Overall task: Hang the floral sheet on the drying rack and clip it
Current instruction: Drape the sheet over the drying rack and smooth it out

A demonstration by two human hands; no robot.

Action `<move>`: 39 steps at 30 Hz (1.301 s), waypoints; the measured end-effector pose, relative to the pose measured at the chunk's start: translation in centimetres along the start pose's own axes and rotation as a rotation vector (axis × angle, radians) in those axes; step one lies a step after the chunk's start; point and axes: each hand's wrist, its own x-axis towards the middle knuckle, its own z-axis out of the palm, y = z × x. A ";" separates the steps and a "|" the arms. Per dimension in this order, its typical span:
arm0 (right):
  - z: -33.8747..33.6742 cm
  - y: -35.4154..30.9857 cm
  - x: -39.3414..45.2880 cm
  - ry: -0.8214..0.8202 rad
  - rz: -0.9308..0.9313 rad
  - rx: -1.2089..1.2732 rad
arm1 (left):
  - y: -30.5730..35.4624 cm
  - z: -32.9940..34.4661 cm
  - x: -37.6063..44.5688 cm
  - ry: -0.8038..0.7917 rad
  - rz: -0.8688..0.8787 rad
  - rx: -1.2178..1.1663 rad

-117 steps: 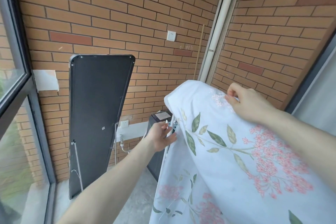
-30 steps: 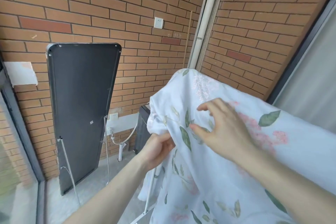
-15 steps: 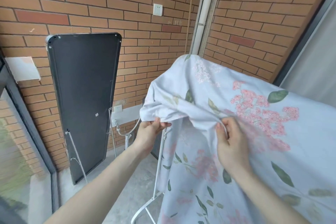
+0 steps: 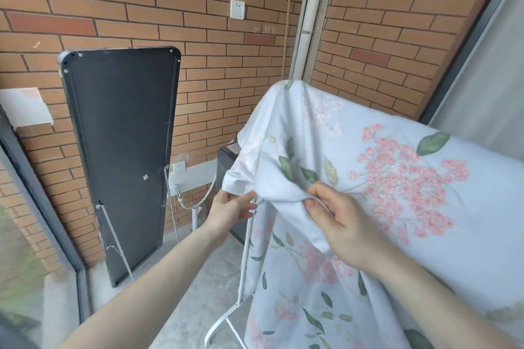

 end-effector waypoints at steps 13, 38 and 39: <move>-6.4 -1.6 1.5 0.665 -0.084 0.097 | 6.1 -1.0 1.6 0.179 0.375 0.118; -6.7 -3.9 3.5 0.489 0.041 0.122 | 3.9 10.1 -6.2 -0.521 -0.044 -0.535; -6.5 -4.0 3.6 0.472 0.039 0.158 | 3.6 10.8 -6.1 -0.499 -0.011 -0.450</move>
